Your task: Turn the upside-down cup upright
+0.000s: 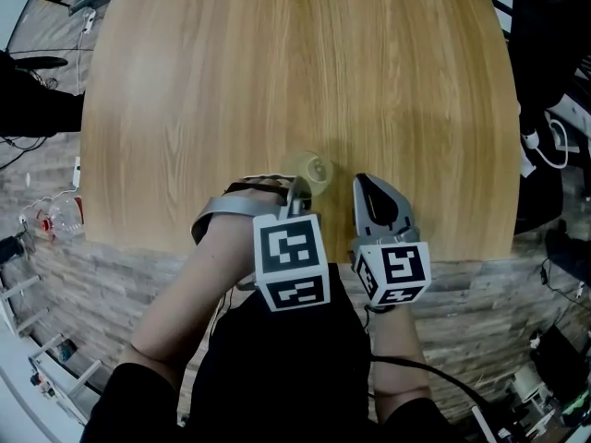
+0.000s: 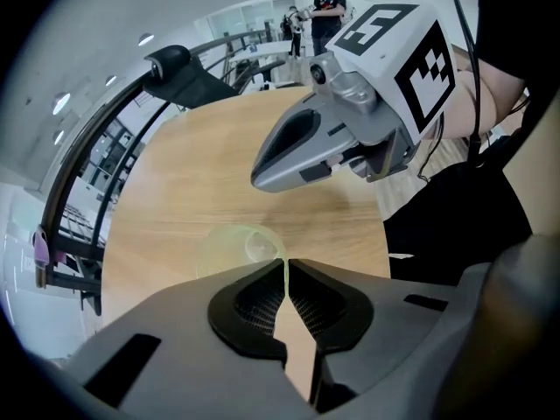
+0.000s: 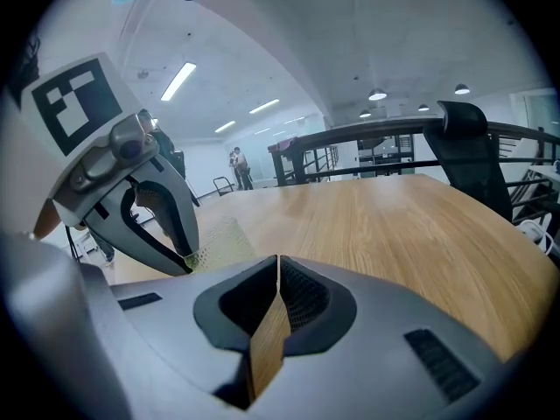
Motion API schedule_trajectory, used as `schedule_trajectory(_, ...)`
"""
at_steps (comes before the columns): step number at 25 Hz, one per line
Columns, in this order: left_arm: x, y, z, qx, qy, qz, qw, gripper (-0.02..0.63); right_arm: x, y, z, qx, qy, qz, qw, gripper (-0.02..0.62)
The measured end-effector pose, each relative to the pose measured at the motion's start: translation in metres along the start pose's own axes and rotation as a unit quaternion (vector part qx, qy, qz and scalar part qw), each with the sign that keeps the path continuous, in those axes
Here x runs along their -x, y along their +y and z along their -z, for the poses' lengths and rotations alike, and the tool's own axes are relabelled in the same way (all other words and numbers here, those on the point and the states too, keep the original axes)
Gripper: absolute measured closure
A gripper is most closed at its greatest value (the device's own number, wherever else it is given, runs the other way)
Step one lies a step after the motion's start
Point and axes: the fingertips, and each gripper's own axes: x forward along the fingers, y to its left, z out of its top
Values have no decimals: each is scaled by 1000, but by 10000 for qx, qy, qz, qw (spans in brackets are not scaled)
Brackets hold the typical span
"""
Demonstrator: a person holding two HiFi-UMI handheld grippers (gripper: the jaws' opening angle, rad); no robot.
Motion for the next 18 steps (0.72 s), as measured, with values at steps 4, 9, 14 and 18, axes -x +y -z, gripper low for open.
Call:
schedule_trajectory(4, -1, 3, -4, -64, 42, -71, 9999, 586, 4, -4, -2, -6, -21, -33, 10000, 580)
schedule_trajectory(9, 1, 3, -13, -185, -38, -107, 9998, 581, 5, -8, -2, -90, -43, -17, 9999, 580)
schedule_trajectory(14, 5, 5, -16, -266, -128, -176, 9994, 554, 5, -6, -2, -130, -44, -29, 9999, 580)
schedule_trajectory(18, 4, 5, -19, -312, -230, -287, 9988, 554, 6, -11, -1, -154, -56, 7, 9999, 580)
